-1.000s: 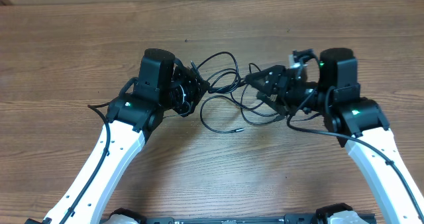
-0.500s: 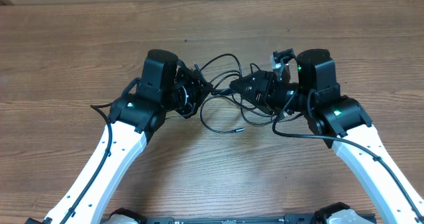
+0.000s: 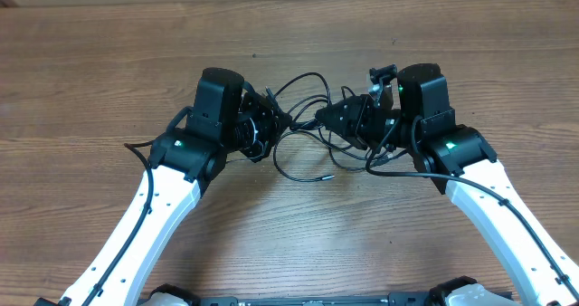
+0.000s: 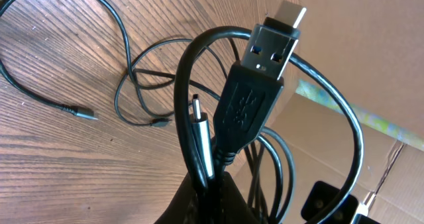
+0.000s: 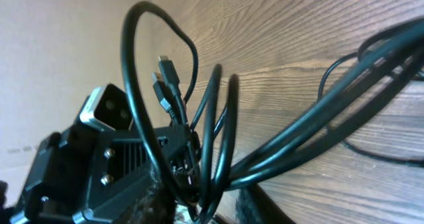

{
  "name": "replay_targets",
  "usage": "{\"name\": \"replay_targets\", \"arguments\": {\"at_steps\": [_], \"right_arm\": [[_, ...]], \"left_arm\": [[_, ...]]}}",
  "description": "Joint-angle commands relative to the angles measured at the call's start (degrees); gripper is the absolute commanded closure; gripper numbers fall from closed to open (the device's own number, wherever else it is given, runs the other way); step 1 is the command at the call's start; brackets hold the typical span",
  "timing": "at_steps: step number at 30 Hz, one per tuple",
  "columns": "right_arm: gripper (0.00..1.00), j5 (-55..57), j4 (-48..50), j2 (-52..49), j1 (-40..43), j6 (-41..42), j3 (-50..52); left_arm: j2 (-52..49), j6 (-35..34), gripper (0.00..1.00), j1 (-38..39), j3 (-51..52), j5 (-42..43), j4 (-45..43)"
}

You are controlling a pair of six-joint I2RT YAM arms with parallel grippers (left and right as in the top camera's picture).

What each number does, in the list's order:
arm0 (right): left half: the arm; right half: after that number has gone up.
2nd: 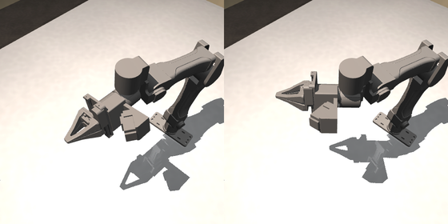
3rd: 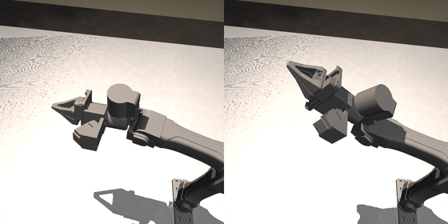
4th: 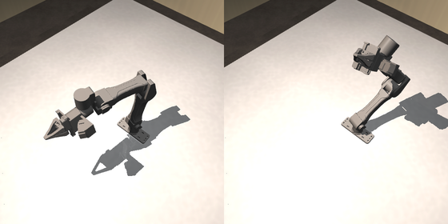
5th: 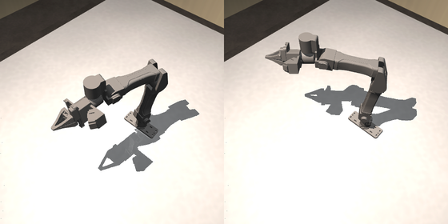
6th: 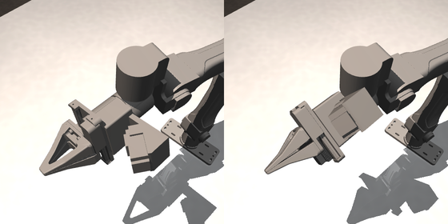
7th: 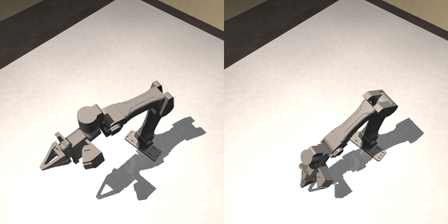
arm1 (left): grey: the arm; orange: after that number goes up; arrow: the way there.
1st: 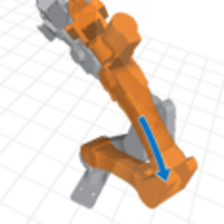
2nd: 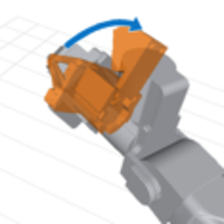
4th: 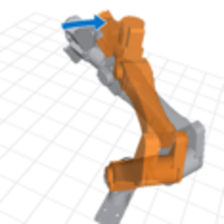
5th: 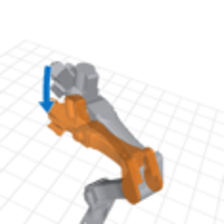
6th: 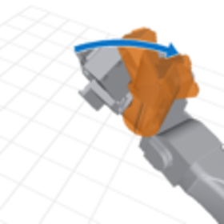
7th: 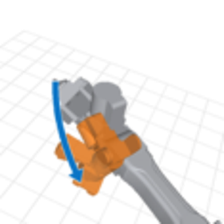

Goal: Untangle cables

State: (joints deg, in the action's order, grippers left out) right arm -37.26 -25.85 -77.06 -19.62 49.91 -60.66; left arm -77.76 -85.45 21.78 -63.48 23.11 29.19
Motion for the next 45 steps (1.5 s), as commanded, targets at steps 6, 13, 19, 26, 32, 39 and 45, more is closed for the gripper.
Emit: {"name": "replay_targets", "arguments": {"at_steps": [6,13,19,26,32,39,45], "right_arm": [[0.83,-0.1,1.0,0.1,-0.3,-0.4,-1.2],[0.88,-0.1,0.9,0.1,-0.3,-0.4,-1.2],[0.88,-0.1,1.0,0.1,-0.3,-0.4,-1.2],[0.88,-0.1,1.9,0.1,-0.3,-0.4,-1.2],[0.91,-0.1,1.8,0.1,-0.3,-0.4,-1.2],[0.96,-0.1,1.8,0.1,-0.3,-0.4,-1.2],[0.96,0.0,2.5,0.1,0.1,-0.4,-1.2]], "left_arm": [[-0.2,-0.5,0.95,0.4,-1.0,0.7,0.2],[-0.2,-0.5,0.96,0.4,-1.0,0.7,0.2],[-0.2,-0.5,0.95,0.5,-1.0,1.1,0.2],[-0.2,-0.5,0.95,2.7,-1.0,0.4,0.2],[-0.2,-0.5,0.95,3.0,-1.0,0.5,0.2],[-0.2,-0.5,0.91,3.0,-1.0,-0.8,0.2],[-0.2,7.6,0.22,3.0,-1.0,-3.0,0.2]]}}
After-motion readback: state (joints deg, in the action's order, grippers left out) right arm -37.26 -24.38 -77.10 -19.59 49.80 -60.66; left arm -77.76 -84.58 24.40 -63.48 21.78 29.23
